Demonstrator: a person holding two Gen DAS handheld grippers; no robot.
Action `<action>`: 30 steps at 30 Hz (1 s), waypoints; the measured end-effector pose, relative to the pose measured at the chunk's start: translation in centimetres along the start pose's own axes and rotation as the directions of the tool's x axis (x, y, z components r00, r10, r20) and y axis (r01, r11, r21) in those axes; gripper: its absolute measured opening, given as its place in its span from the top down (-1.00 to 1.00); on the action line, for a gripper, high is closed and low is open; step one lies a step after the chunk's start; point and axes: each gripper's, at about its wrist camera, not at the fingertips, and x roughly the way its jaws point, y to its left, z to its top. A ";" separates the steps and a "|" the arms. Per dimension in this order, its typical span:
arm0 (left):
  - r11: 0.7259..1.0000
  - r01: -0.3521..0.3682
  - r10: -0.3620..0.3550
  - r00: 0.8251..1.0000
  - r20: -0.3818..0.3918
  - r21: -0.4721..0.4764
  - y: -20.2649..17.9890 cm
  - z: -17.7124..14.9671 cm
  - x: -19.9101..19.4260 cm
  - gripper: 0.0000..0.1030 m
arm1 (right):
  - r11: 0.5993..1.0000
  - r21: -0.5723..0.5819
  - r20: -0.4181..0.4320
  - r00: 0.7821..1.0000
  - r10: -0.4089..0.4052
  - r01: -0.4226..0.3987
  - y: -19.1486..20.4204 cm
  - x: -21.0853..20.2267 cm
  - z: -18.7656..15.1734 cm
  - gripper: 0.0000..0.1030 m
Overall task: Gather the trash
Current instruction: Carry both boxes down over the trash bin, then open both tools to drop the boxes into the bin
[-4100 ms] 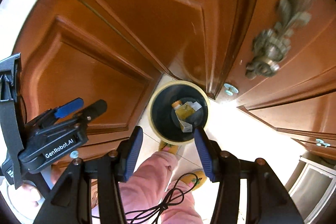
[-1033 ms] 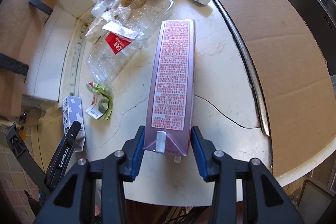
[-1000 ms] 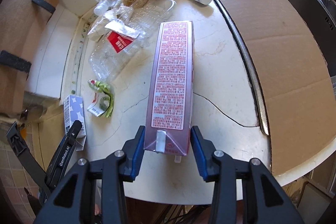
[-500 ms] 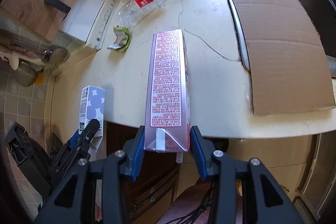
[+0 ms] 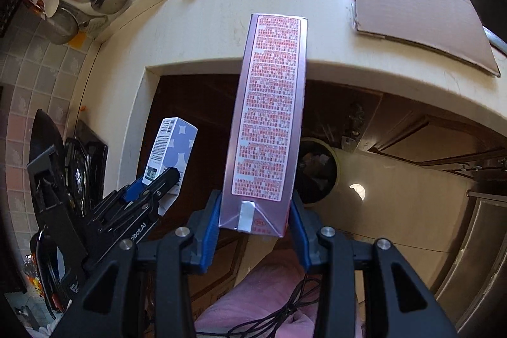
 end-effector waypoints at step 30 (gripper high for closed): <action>0.997 0.057 -0.038 0.940 -0.340 0.047 2.6 -6.7 20.8 0.30 | 0.972 -0.005 -0.371 0.902 -0.219 0.234 -6.8 24.2 -2.1 0.25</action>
